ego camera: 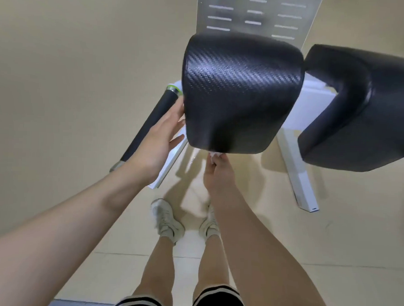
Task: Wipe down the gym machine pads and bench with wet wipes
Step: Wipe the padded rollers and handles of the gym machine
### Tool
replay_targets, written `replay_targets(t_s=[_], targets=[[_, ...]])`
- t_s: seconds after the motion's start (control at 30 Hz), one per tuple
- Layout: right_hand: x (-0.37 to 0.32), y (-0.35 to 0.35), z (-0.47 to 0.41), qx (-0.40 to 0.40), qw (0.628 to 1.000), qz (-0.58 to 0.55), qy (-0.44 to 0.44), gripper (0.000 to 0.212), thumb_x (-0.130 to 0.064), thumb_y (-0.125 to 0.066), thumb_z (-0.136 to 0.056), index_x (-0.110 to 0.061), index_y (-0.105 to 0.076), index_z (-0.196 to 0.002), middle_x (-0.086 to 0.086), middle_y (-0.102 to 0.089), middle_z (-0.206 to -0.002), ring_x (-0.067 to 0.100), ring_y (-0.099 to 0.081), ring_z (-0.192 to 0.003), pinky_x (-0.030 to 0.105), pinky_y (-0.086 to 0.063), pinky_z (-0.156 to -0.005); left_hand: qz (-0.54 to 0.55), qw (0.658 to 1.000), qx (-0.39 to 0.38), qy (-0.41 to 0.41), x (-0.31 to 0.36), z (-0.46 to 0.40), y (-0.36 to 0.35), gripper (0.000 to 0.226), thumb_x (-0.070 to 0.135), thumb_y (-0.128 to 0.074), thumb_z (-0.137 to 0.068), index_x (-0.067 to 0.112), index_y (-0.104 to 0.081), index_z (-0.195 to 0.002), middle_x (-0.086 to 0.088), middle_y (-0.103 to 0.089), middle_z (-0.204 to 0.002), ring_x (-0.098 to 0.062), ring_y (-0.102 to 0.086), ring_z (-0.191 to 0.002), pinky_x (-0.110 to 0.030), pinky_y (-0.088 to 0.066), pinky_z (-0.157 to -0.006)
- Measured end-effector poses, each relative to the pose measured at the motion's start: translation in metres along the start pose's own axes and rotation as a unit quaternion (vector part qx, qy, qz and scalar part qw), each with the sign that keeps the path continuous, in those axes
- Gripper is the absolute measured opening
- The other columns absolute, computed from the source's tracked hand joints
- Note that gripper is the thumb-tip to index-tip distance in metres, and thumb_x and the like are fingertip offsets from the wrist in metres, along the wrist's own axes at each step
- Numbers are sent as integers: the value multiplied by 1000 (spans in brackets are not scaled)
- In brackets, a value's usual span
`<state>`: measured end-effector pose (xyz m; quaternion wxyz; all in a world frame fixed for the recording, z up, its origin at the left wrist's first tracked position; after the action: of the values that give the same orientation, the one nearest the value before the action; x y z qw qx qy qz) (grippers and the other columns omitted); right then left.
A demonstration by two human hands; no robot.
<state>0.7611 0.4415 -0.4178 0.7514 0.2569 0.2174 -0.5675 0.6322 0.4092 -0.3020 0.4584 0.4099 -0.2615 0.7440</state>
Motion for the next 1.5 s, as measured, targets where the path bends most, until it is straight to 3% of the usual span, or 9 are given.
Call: replay_targets(t_s=[0.2, 0.33, 0.53, 0.63, 0.73, 0.93, 1.1, 1.23, 1.5], targets=[[-4, -68, 37, -153, 988, -16, -35, 11, -9, -40, -97, -20, -44, -98, -19, -40, -83, -3, -42, -76, 0, -33, -73, 43, 999, -18, 6, 2, 10, 21, 40, 32, -17, -101, 38, -48, -125, 20, -50, -133, 3, -40, -128, -18, -33, -102], [-32, -46, 79, -165, 961, -213, -66, 23, 8, -41, -90, 6, -59, -104, 6, -57, -94, 10, -54, -87, 13, -49, -74, 138, 990, 24, 19, 14, 15, 47, 42, 33, -17, -101, 23, -50, -125, 1, -50, -138, -8, -48, -124, -26, -34, -106], [-142, -23, 127, -30, 951, 62, 302, 20, -3, -55, -87, -17, -68, -88, -1, -68, -86, 2, -57, -76, 13, -44, -71, 164, 985, 11, 58, 27, 22, 60, 49, 33, -15, -102, 9, -40, -138, -5, -47, -139, -9, -52, -107, -15, -44, -84], [-190, -51, 137, 20, 723, 356, 592, 21, -3, -50, -85, -5, -66, -98, 6, -68, -95, 9, -49, -89, 12, -37, -79, 173, 982, 7, 71, 27, 24, 64, 50, 34, -15, -102, 11, -40, -138, -4, -47, -139, -10, -49, -112, -19, -39, -91], [-186, -81, 112, 8, 469, 558, 685, 16, 3, -57, -69, -1, -64, -83, 13, -64, -78, 27, -53, -78, 29, -50, -64, 167, 983, 24, 70, 22, 25, 72, 49, 36, -16, -102, 15, -44, -136, 0, -51, -133, -11, -48, -117, -23, -35, -99], [-136, -87, 92, -62, 303, 739, 598, 23, 0, -74, -46, -10, -56, -56, 6, -55, -52, 24, -56, -57, 28, -43, -57, 180, 980, 50, 72, 1, 27, 90, 48, 38, -19, -101, 15, -49, -131, -1, -55, -127, -15, -51, -116, -31, -36, -105], [-91, -77, 87, -159, 419, 741, 500, 38, 9, -76, -22, -6, -54, -49, 6, -51, -48, 23, -53, -51, 16, -32, -39, 175, 980, 50, 78, 2, 28, 97, 48, 39, -20, -101, 14, -49, -131, 0, -57, -124, -16, -53, -115, -27, -39, -98], [-123, -63, 107, -82, 585, 592, 548, 18, -6, -52, -81, -7, -68, -91, 5, -61, -90, 15, -50, -88, 20, -45, -77, 161, 982, 33, 88, 20, 28, 98, 45, 38, -22, -100, 16, -51, -128, 5, -59, -116, -16, -54, -113, -29, -38, -100], [-155, -81, 128, -55, 761, 441, 473, 24, -2, -51, -88, -4, -66, -107, 15, -66, -100, 26, -58, -95, 16, -33, -78, -31, 995, 49, 84, 10, 25, 109, 36, 7, -41, -95, 12, -51, -129, -4, -54, -131, -10, -49, -107, -19, -33, -88]])
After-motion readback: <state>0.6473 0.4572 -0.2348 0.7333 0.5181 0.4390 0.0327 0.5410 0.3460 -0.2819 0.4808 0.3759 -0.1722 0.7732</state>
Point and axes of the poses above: each hand's wrist, its own z-axis away from the middle knuckle, its own y-axis out of the back of the hand, x = y × z, the point moved 4 cm from there along -z, towards the middle knuckle
